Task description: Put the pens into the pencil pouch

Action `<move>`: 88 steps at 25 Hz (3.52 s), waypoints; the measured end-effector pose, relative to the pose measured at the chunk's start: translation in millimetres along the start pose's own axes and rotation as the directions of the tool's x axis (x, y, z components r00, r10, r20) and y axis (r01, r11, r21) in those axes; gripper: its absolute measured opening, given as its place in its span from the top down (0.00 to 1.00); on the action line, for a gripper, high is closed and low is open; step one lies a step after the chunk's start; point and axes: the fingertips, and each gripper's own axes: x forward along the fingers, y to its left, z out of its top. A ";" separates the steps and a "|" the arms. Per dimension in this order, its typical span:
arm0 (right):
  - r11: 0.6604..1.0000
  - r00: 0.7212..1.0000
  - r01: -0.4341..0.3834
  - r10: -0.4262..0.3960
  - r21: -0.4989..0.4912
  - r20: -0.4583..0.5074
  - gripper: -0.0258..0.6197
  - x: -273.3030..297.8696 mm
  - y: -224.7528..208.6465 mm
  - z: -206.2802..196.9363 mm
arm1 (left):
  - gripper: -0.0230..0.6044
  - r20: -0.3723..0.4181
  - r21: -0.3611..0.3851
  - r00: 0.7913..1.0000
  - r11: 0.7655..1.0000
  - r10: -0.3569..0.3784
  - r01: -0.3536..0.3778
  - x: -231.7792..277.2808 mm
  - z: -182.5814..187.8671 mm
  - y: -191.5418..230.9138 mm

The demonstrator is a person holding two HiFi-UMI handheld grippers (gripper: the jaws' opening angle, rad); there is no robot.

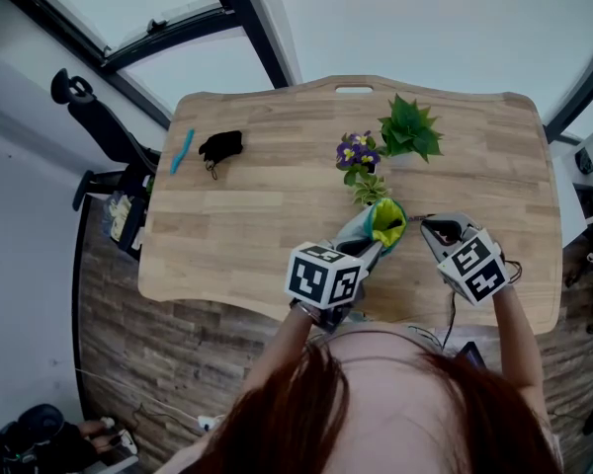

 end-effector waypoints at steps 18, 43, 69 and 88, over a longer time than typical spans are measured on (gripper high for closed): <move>0.998 0.996 0.039 -0.043 -0.054 -0.079 0.96 4.3 -36.7 -54.1 | 0.93 0.054 -0.058 0.997 0.997 0.050 -0.046 5.7 2.6 7.6; 0.992 0.974 -0.069 0.045 -0.104 -0.221 0.86 49.1 -66.2 -115.6 | 0.93 0.076 -0.081 0.994 0.994 0.078 -0.072 13.5 7.1 10.1; 0.975 0.930 -0.191 0.143 -0.111 -0.339 0.83 95.5 -74.4 -160.9 | 0.93 0.077 -0.085 0.994 0.994 0.074 -0.067 14.9 7.6 9.0; 0.988 0.937 -0.140 0.110 -0.068 -0.332 0.89 94.5 -70.2 -166.9 | 0.93 0.090 -0.094 0.994 0.994 0.064 -0.056 10.7 4.1 11.5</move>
